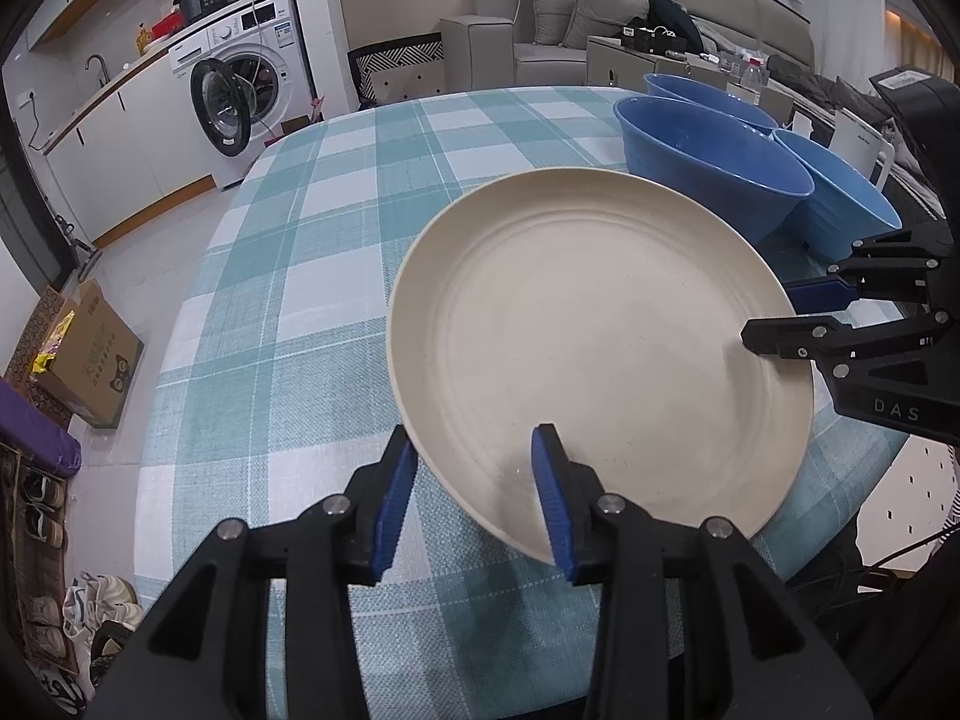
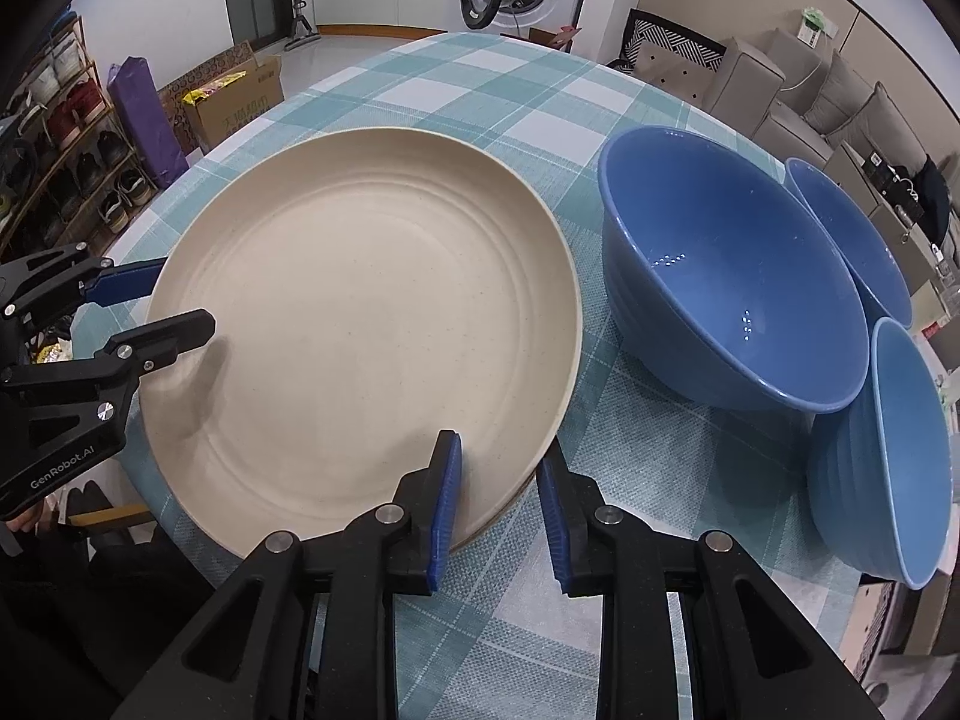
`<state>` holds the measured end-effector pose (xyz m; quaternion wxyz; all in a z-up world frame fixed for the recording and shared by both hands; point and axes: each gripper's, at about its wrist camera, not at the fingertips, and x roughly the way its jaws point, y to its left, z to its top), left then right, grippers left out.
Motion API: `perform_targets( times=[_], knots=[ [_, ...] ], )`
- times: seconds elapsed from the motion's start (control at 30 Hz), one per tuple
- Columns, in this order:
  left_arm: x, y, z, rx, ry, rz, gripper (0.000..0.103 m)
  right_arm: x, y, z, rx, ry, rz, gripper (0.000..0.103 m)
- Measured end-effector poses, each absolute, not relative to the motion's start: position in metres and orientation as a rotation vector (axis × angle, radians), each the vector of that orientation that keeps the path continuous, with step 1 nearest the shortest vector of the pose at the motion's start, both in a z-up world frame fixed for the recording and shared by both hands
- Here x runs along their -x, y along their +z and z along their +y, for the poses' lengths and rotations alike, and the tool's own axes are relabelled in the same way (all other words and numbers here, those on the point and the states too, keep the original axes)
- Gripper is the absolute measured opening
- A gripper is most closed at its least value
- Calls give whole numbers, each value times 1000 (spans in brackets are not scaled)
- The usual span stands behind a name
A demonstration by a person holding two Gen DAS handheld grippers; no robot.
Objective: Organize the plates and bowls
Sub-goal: 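Lower the held plate onto the stacked cream plates and open both tools, then withdraw both open tools up from the plate stack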
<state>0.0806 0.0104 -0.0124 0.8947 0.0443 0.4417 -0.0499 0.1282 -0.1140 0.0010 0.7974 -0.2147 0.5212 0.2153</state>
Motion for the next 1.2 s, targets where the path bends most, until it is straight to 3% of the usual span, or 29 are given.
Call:
perform_targets(
  times=[1.03, 1.2],
  knots=[
    [-89, -23, 13, -87, -96, 935, 48, -126, -9, -115, 523, 456, 1112, 34],
    [-92, -27, 15, -80, -92, 939, 55, -128, -10, -114, 517, 465, 1113, 43]
  ],
)
